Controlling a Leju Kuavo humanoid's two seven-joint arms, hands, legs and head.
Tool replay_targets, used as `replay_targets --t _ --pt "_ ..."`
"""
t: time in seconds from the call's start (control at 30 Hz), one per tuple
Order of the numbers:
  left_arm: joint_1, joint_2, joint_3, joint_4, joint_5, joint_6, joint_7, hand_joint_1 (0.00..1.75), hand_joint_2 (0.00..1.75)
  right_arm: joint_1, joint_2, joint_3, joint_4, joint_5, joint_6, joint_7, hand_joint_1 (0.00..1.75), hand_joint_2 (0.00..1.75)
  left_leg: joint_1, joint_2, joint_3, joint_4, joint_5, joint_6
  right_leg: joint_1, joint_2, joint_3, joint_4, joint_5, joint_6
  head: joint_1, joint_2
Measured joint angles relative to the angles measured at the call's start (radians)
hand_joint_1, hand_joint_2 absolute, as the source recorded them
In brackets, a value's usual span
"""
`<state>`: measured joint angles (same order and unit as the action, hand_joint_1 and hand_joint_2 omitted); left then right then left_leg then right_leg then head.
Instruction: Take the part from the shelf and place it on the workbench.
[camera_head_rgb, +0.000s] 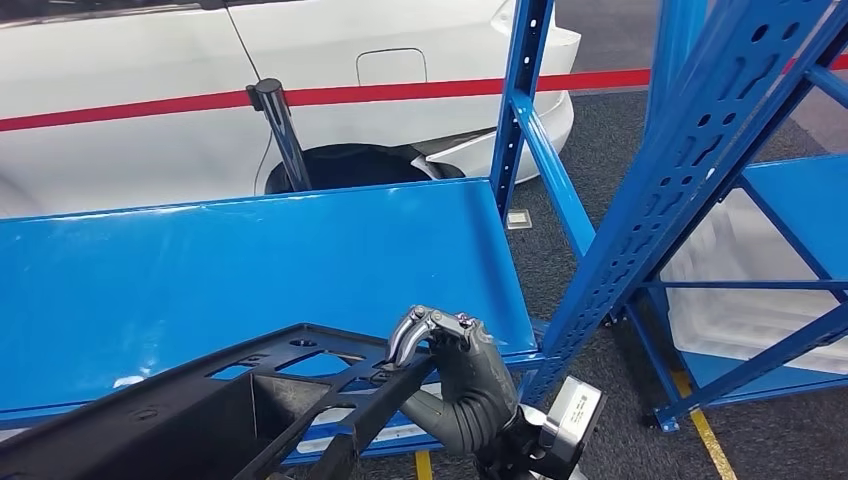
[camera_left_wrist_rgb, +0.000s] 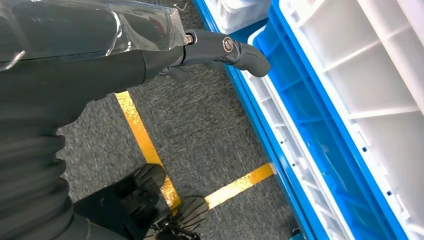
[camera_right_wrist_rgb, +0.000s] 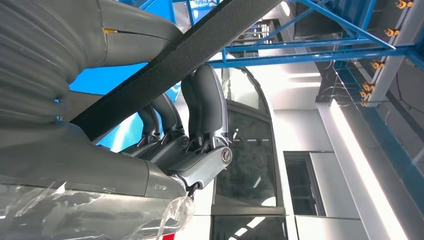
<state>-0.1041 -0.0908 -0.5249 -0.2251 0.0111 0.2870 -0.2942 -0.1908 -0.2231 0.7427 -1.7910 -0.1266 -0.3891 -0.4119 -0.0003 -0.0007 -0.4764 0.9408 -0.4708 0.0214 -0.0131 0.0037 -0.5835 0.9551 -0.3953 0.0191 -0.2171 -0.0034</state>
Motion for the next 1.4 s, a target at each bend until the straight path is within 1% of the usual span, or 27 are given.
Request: replay_targets --t 0.1,0.13,0.23,0.27,0.4,0.5,0.53,0.57,0.63,0.7,0.73,0.77,0.83,0.87,0.9,0.93,0.97,1.0,1.07,1.1,1.13,1.17,1.23,1.27,1.33,1.37,1.4 --pt "0.001 0.000 0.000 0.000 0.003 -0.002 0.001 0.00 1.75 0.001 0.000 0.000 0.000 0.000 0.000 0.000 1.75 1.75 -0.005 0.000 -0.004 -0.015 0.018 0.017 -0.001 0.000 -0.006 -0.002 0.012 0.019 -0.001 0.000" --pt "0.001 -0.001 0.000 0.000 0.004 -0.003 0.001 0.00 1.75 0.001 0.000 -0.001 0.000 0.000 0.000 0.000 1.75 1.75 -0.003 0.001 -0.009 -0.018 0.028 0.025 -0.002 0.000 -0.013 0.007 0.001 0.023 -0.001 0.000" --pt "-0.001 -0.002 0.000 0.000 0.006 -0.004 0.001 0.00 1.75 0.003 -0.001 -0.001 0.000 0.000 0.000 0.000 1.75 1.75 0.001 0.003 -0.029 -0.023 0.051 0.044 -0.004 0.000 -0.048 0.089 -0.081 0.030 0.000 0.000" --pt "-0.001 -0.002 0.000 0.000 0.006 -0.004 0.001 0.00 1.75 0.003 -0.002 -0.001 0.000 0.000 0.000 0.000 1.75 1.75 0.001 0.003 -0.031 -0.023 0.053 0.046 -0.005 0.000 -0.054 0.107 -0.097 0.031 0.000 0.000" --pt "-0.001 -0.002 0.000 0.000 0.006 -0.004 0.001 0.00 1.75 0.003 -0.002 -0.001 0.000 0.000 0.000 0.000 1.75 1.75 0.001 0.003 -0.033 -0.023 0.054 0.045 -0.005 0.000 -0.059 0.122 -0.108 0.031 0.001 0.000" --pt "0.001 -0.002 0.000 0.000 0.007 -0.005 0.001 0.00 1.75 0.004 -0.002 -0.001 0.000 0.000 0.000 0.000 1.75 1.75 0.000 0.004 -0.052 -0.022 0.067 0.046 -0.004 0.000 -0.091 0.243 -0.172 0.037 0.001 0.000" --pt "0.002 -0.002 0.000 0.000 0.007 -0.005 0.001 0.00 1.75 0.005 -0.003 -0.001 0.000 0.000 0.000 0.000 1.75 1.75 -0.001 0.005 -0.069 -0.020 0.081 0.042 -0.005 0.000 -0.043 0.211 -0.166 0.037 0.001 0.000" --pt "0.002 -0.002 0.000 0.000 0.007 -0.006 0.001 0.00 1.75 0.005 -0.003 -0.001 0.000 0.000 0.000 0.000 1.75 1.75 -0.002 0.004 -0.085 -0.016 0.093 0.037 -0.003 0.001 0.018 0.145 -0.153 0.036 0.001 0.000" --pt "0.001 -0.002 0.000 0.000 0.009 -0.007 0.001 0.00 1.75 0.004 -0.002 -0.002 0.000 0.000 0.000 0.000 1.75 1.75 -0.004 0.004 -0.109 -0.011 0.118 0.022 0.001 0.002 0.141 -0.023 -0.106 0.026 -0.001 0.000" --pt "0.002 -0.002 0.000 0.000 0.010 -0.007 0.001 0.00 1.75 0.004 -0.002 -0.002 0.000 0.000 0.001 0.000 1.75 1.75 -0.004 0.004 -0.114 -0.011 0.130 0.009 0.003 0.003 0.136 -0.032 -0.101 0.013 -0.002 0.000" --pt "0.003 -0.002 0.000 0.000 0.010 -0.007 0.000 0.00 1.75 0.004 -0.001 -0.002 0.000 0.000 0.002 0.000 1.75 1.75 -0.002 0.004 -0.120 -0.004 0.123 0.003 0.002 0.002 0.129 -0.033 -0.093 0.004 -0.003 0.000" --pt "0.004 -0.002 0.000 0.000 0.010 -0.007 0.000 0.00 1.75 0.003 0.000 -0.002 0.000 0.000 0.003 0.000 1.75 1.75 0.000 0.003 -0.131 0.017 0.099 -0.003 0.000 0.000 0.121 -0.034 -0.084 -0.005 -0.005 0.000" --pt "0.005 -0.002 -0.001 0.000 0.010 -0.007 0.000 0.00 1.75 0.003 0.000 -0.002 0.000 -0.001 0.003 0.000 1.75 1.75 0.004 0.003 -0.168 0.123 0.004 -0.014 -0.001 -0.002 0.098 -0.034 -0.063 -0.018 -0.010 0.000" --pt "0.005 -0.002 -0.001 0.000 0.010 -0.007 0.000 0.00 1.75 0.003 0.000 -0.002 0.000 -0.001 0.003 0.000 1.75 1.75 0.006 0.003 -0.189 0.197 -0.044 -0.018 -0.001 -0.003 0.084 -0.034 -0.053 -0.020 -0.012 0.000" --pt "0.005 -0.002 -0.001 0.000 0.011 -0.007 0.000 0.00 1.75 0.004 0.000 -0.002 0.000 -0.001 0.004 0.000 1.75 1.75 0.007 0.003 -0.203 0.264 -0.075 -0.021 -0.001 -0.003 0.070 -0.033 -0.042 -0.020 -0.012 0.000" --pt "0.005 -0.002 -0.001 0.000 0.012 -0.007 0.000 0.00 1.75 0.004 0.000 -0.002 0.000 -0.001 0.004 0.000 1.75 1.75 0.008 0.003 -0.205 0.305 -0.083 -0.023 -0.001 -0.003 0.056 -0.033 -0.032 -0.019 -0.013 0.000" --pt "0.005 -0.002 -0.001 0.000 0.014 -0.007 0.000 0.00 1.75 0.004 0.000 -0.002 0.000 -0.001 0.005 0.000 1.75 1.75 0.009 0.003 -0.188 0.309 -0.069 -0.023 -0.001 -0.003 0.043 -0.032 -0.022 -0.017 -0.013 0.000" --pt "0.005 -0.002 -0.001 0.000 0.016 -0.006 0.000 0.00 1.75 0.004 0.000 -0.002 0.000 -0.001 0.005 0.000 1.75 1.75 0.009 0.003 -0.153 0.272 -0.041 -0.022 -0.001 -0.003 0.031 -0.032 -0.012 -0.015 -0.013 0.000" --pt "0.002 -0.002 -0.002 0.000 0.020 -0.006 0.000 0.00 1.75 0.004 0.000 -0.002 0.000 -0.001 0.006 0.000 1.75 1.75 0.007 0.002 -0.042 0.115 0.001 -0.016 0.001 -0.002 0.012 -0.031 0.004 -0.007 -0.013 0.000" --pt "0.000 -0.002 -0.002 0.000 0.022 -0.005 0.000 0.00 1.75 0.004 0.000 -0.002 0.000 -0.001 0.006 0.000 1.75 1.75 0.005 0.002 0.008 0.035 0.005 -0.010 0.002 -0.002 0.006 -0.031 0.013 -0.003 -0.013 0.000" --pt "-0.001 -0.002 -0.002 0.000 0.023 -0.005 0.000 0.00 1.75 0.004 0.000 -0.002 0.000 -0.001 0.006 0.000 1.75 1.75 0.002 0.001 0.041 -0.020 0.003 -0.005 0.004 -0.003 0.002 -0.032 0.022 0.002 -0.012 0.000" --pt "-0.002 -0.002 -0.002 0.000 0.025 -0.004 0.000 0.00 1.75 0.004 0.000 -0.002 0.000 -0.001 0.007 0.000 1.75 1.75 -0.001 0.000 0.053 -0.048 -0.001 0.000 0.004 -0.003 -0.002 -0.033 0.030 0.008 -0.012 0.000" --pt "0.000 -0.002 -0.003 0.000 0.027 -0.004 0.000 0.00 1.75 0.004 0.000 -0.002 0.001 -0.001 0.007 0.000 1.75 1.75 0.000 0.001 0.040 -0.052 0.011 0.013 0.004 -0.003 -0.010 -0.034 0.040 0.019 -0.011 0.000" --pt "0.001 -0.002 -0.003 0.000 0.028 -0.004 0.000 0.00 1.75 0.004 0.000 -0.002 0.001 -0.002 0.007 0.000 1.75 1.75 0.001 0.002 0.030 -0.052 0.019 0.022 0.003 -0.003 -0.020 -0.018 0.021 0.023 -0.010 -0.001" --pt "0.001 -0.003 -0.004 0.000 0.028 -0.004 0.000 0.00 1.75 0.005 -0.001 -0.002 0.002 -0.002 0.007 0.000 1.75 1.75 0.002 0.004 0.009 -0.053 0.039 0.037 0.002 -0.003 -0.055 0.077 -0.065 0.030 -0.011 -0.001" --pt "0.001 -0.003 -0.005 0.000 0.028 -0.004 0.000 0.00 1.75 0.005 -0.001 -0.002 0.002 -0.002 0.007 0.000 1.75 1.75 0.000 0.005 -0.003 -0.053 0.048 0.042 0.002 -0.003 -0.077 0.151 -0.117 0.032 -0.010 -0.001" --pt "0.001 -0.002 -0.006 0.000 0.028 -0.003 0.001 0.00 1.75 0.005 -0.001 -0.002 0.002 -0.002 0.007 0.000 1.75 1.75 -0.003 0.005 -0.014 -0.052 0.057 0.045 0.002 -0.003 -0.095 0.223 -0.151 0.033 -0.011 0.000"
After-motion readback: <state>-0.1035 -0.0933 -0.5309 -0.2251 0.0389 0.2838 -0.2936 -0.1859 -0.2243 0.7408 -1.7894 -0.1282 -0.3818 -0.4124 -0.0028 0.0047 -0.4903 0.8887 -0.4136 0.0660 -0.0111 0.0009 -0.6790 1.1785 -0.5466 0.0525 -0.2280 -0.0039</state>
